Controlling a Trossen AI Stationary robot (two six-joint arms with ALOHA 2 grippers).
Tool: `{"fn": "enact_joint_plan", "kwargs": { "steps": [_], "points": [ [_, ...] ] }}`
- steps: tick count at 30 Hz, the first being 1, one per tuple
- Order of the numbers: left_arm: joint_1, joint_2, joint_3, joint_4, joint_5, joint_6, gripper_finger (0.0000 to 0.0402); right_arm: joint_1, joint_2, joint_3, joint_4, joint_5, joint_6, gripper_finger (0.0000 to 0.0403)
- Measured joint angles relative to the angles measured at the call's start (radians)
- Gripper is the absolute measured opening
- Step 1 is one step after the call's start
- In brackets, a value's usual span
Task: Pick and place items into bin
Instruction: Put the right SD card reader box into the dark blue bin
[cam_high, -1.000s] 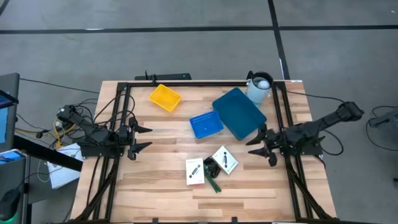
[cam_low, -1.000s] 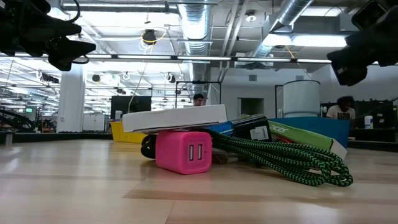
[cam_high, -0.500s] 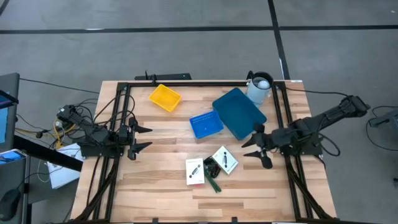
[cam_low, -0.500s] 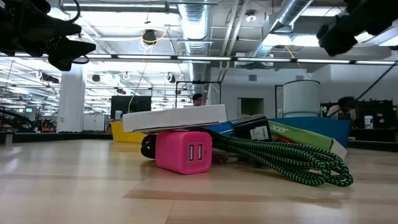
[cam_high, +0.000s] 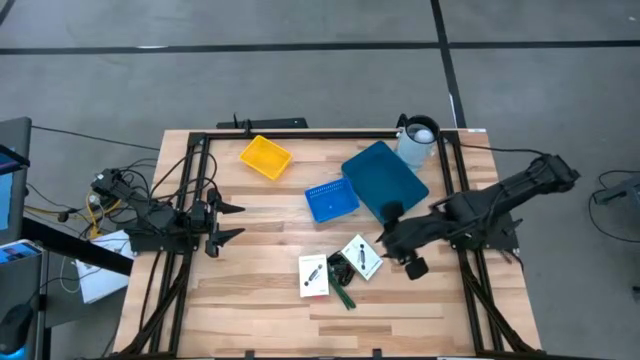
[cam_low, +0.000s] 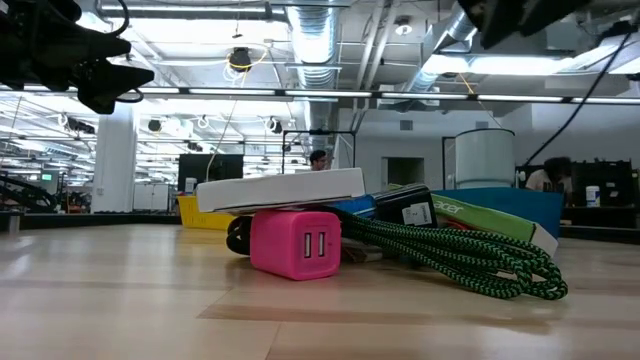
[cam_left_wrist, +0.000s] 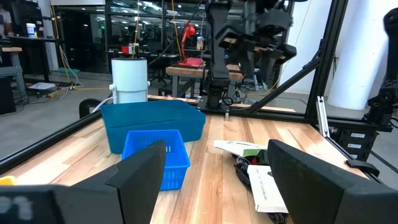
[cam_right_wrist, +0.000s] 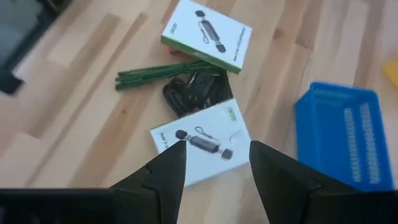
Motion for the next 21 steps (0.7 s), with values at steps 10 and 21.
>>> {"fn": "enact_joint_plan", "kwargs": {
  "steps": [10,21],
  "points": [
    [0.000,0.000,0.000,0.000,0.000,0.000,0.0272,-0.134,0.274,0.226,-0.225,-0.005,-0.182,0.0171],
    [0.000,0.000,0.000,0.000,0.000,0.000,0.0272,-0.407,0.427,0.263,-0.301,-0.257,-0.310,0.0171]
  ]
}}
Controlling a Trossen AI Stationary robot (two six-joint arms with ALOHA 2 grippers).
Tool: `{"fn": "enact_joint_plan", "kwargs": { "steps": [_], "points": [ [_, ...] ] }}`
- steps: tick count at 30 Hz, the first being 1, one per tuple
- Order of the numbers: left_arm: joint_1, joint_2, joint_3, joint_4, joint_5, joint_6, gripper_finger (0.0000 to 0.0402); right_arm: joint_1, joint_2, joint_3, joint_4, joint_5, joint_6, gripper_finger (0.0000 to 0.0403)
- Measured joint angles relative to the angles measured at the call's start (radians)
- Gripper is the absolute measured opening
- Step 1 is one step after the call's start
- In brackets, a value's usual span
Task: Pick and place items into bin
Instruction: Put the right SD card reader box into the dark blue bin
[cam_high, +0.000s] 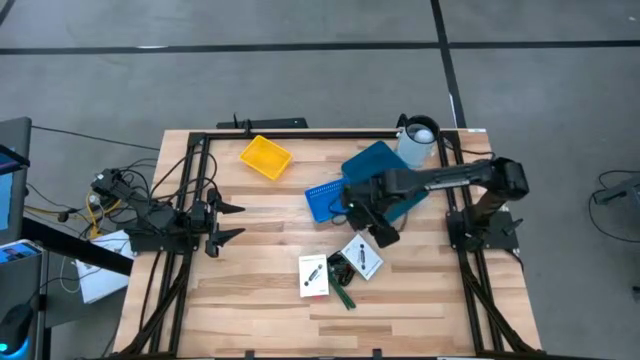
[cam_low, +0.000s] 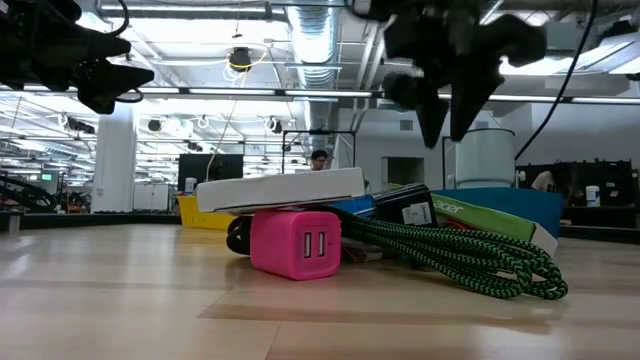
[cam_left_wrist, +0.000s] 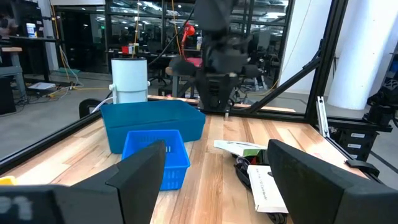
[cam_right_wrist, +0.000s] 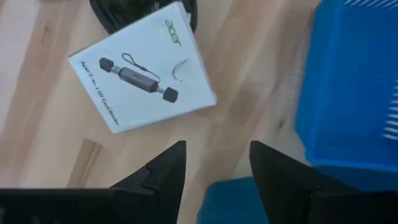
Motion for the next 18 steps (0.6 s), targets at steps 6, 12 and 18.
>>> {"fn": "enact_joint_plan", "kwargs": {
  "steps": [6,12,18],
  "points": [
    [0.000,0.000,0.000,0.000,0.000,0.000,0.0272,-0.066,0.041,0.000,0.001,-0.146,-0.042,0.0171],
    [0.000,0.000,0.000,0.000,0.000,0.000,0.0272,-0.070,0.049,0.011,0.003,-0.175,-0.072,0.0171],
    [0.000,0.000,0.000,0.000,0.000,0.000,0.0272,-0.062,0.049,0.010,0.003,-0.217,-0.090,0.0171]
  ]
}}
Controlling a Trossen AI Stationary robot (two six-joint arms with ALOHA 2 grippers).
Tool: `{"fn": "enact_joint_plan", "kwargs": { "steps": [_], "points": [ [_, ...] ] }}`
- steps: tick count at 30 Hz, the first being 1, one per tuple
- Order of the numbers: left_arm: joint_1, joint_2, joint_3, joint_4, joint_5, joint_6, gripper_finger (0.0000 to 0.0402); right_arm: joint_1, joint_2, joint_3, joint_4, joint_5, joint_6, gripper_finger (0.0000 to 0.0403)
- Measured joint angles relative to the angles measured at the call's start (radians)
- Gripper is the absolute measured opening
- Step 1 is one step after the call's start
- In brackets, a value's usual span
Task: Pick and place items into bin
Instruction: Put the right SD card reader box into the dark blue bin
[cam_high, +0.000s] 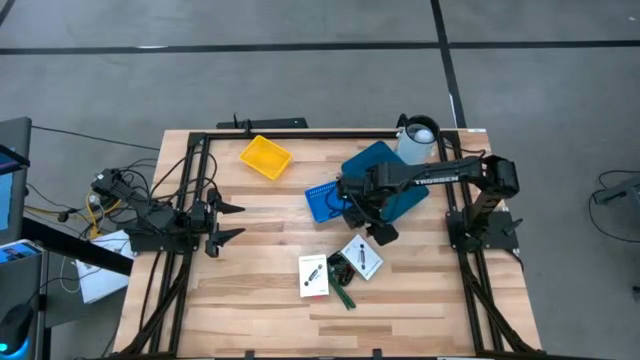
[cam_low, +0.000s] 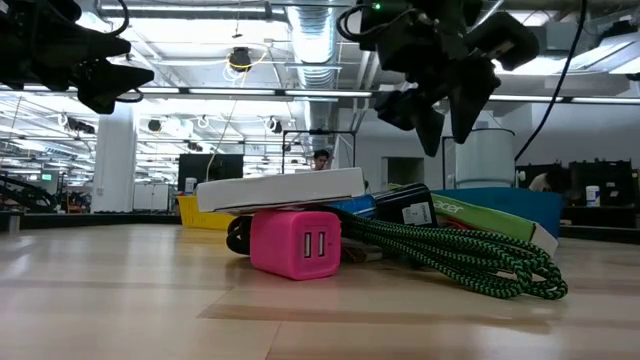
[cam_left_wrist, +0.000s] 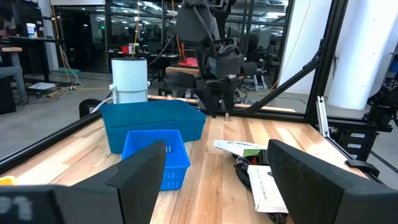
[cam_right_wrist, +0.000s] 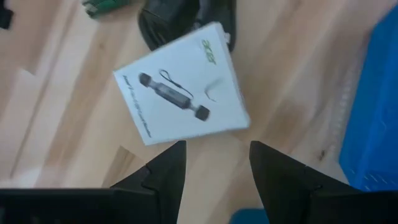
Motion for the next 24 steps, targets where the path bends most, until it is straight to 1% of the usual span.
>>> {"fn": "enact_joint_plan", "kwargs": {
  "steps": [3,6,18,24],
  "points": [
    [0.000,0.000,0.000,0.000,0.000,0.000,0.0272,0.000,0.000,0.000,0.015,-0.042,-0.016,0.0171],
    [0.000,0.000,0.000,0.000,0.000,0.000,0.0272,-0.001,0.000,0.000,0.049,-0.062,-0.018,0.0171],
    [0.000,0.000,0.000,0.000,0.000,0.000,0.0272,-0.041,0.000,-0.001,0.084,-0.062,-0.080,0.0171],
    [0.000,0.000,0.000,0.000,0.000,0.000,0.0272,-0.068,0.062,0.002,0.082,-0.062,-0.104,0.0171]
  ]
}}
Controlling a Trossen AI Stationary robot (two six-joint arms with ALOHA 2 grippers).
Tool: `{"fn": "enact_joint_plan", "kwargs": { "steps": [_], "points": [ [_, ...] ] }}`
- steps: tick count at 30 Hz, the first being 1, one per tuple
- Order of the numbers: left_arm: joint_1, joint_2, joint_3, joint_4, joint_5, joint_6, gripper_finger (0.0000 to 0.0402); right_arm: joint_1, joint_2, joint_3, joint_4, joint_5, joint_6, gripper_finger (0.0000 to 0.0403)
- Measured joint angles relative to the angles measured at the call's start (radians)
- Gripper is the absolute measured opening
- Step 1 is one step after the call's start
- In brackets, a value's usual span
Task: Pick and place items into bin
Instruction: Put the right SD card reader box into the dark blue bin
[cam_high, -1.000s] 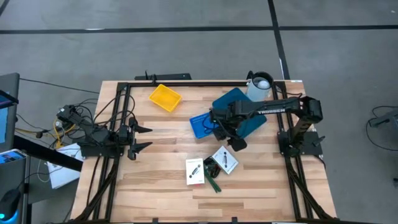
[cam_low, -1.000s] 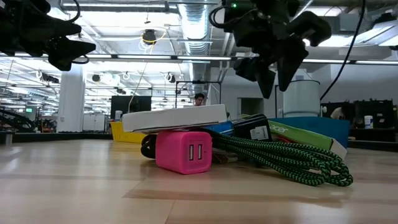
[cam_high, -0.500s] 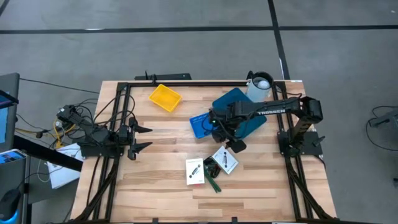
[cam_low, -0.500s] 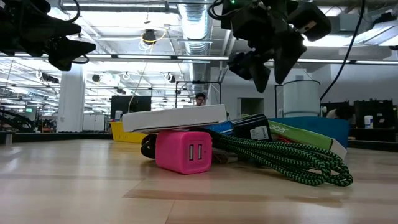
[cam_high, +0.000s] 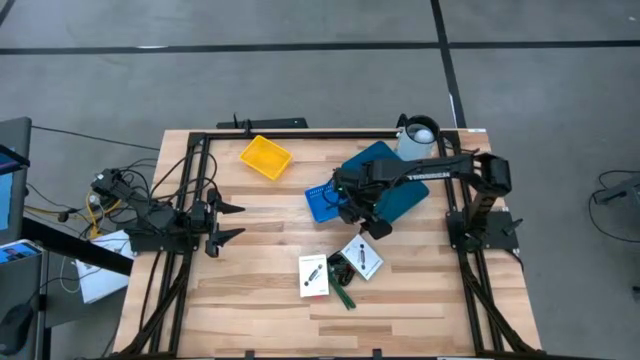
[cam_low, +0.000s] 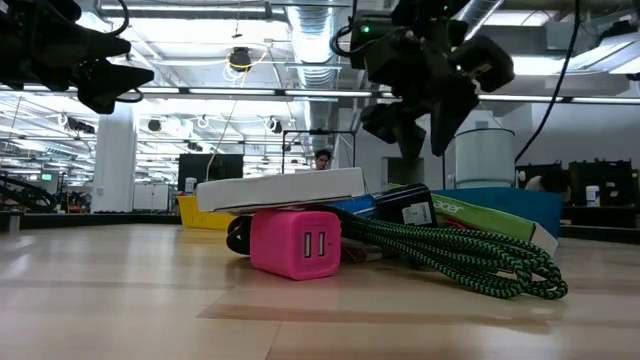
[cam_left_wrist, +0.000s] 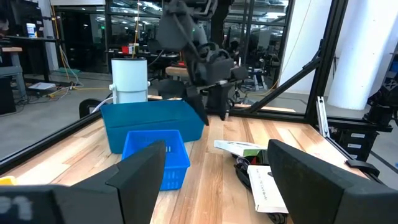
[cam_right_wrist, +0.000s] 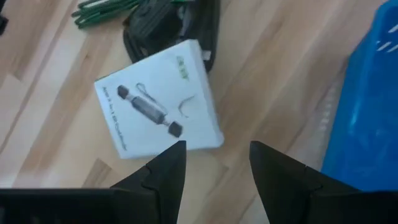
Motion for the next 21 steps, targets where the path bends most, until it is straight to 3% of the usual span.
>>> {"fn": "enact_joint_plan", "kwargs": {
  "steps": [4,21],
  "points": [
    [0.000,0.000,0.000,0.000,0.000,0.000,0.0272,-0.004,0.073,0.028,-0.021,0.000,-0.012,0.0171],
    [0.000,0.000,0.000,0.000,-0.001,0.000,0.0272,0.002,0.109,0.086,-0.070,-0.018,0.018,0.0171]
  ]
}}
